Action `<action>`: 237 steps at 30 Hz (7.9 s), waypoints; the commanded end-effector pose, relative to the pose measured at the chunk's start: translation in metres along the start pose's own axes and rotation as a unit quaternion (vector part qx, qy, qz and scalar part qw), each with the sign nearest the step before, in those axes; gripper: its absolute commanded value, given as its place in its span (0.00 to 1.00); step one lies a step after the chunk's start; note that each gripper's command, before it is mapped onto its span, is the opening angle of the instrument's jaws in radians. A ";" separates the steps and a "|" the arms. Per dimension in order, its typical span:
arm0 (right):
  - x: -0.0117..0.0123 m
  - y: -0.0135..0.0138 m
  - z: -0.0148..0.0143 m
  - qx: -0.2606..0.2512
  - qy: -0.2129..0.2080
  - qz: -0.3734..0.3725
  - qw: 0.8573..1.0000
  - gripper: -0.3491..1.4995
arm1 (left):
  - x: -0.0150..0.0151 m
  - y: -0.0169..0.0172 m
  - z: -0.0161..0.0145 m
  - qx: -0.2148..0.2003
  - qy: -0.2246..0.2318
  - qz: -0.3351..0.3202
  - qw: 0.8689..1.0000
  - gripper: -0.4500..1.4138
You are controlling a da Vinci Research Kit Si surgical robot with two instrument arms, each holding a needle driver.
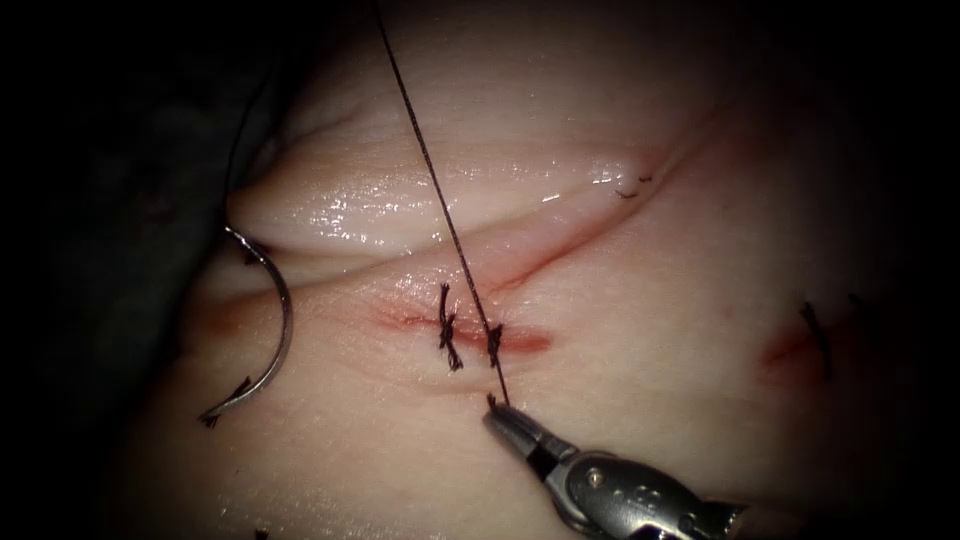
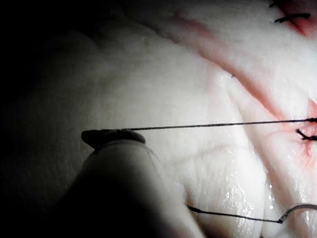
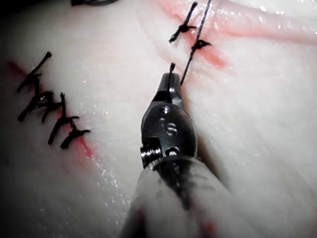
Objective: Wound Closure
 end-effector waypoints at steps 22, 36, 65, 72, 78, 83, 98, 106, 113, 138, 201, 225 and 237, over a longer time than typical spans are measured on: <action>0.0068 0.0000 -0.0031 -0.007 0.071 0.019 0.997 0.84 | 0.0043 0.0073 -0.0071 -0.027 0.139 -0.068 0.988 0.00; 0.0124 0.0028 -0.0011 -0.009 0.050 0.061 0.997 0.85 | 0.0094 0.0093 -0.0182 -0.071 0.269 -0.106 0.955 0.00; 0.0111 0.0043 0.0069 -0.029 0.000 0.013 0.999 0.79 | 0.0144 0.0115 -0.0227 -0.064 0.267 -0.095 0.957 0.00; 0.0111 0.0050 0.0078 -0.033 -0.003 0.008 0.999 0.79 | 0.0158 0.0131 -0.0239 -0.058 0.267 -0.095 0.957 0.00; 0.0112 0.0056 0.0091 -0.037 -0.002 0.006 0.999 0.81 | 0.0166 0.0139 -0.0240 -0.055 0.270 -0.092 0.957 0.00; 0.0109 0.0059 0.0098 -0.039 -0.004 0.005 0.999 0.81 | 0.0165 0.0141 -0.0242 -0.058 0.274 -0.092 0.956 0.00; 0.0105 0.0048 0.0108 -0.050 -0.032 -0.004 0.998 0.00 | 0.0172 0.0145 -0.0254 -0.059 0.277 -0.086 0.955 0.00; 0.0105 0.0059 0.0088 -0.051 -0.021 -0.003 0.998 0.00 | 0.0174 0.0144 -0.0256 -0.060 0.278 -0.084 0.955 0.00; 0.0106 0.0079 0.0022 -0.023 0.022 -0.002 1.000 0.94 | 0.0157 0.0167 -0.0272 -0.064 0.284 -0.070 0.954 0.00; 0.0088 0.0174 -0.0117 -0.076 0.032 -0.074 0.994 0.97 | 0.0040 0.0358 -0.0375 -0.445 0.117 0.054 0.886 0.99; 0.0075 0.0118 -0.0087 0.013 -0.066 -0.262 0.963 0.42 | 0.0001 0.0375 -0.0155 -0.247 0.231 0.097 0.936 0.54; 0.0077 0.0100 -0.0068 0.021 -0.055 -0.262 0.963 0.80 | -0.0023 0.0423 -0.0113 -0.247 0.188 0.157 0.938 0.60; 0.0075 0.0098 -0.0067 0.021 -0.054 -0.263 0.963 0.80 | -0.0018 0.0426 -0.0105 -0.239 0.192 0.181 0.935 0.47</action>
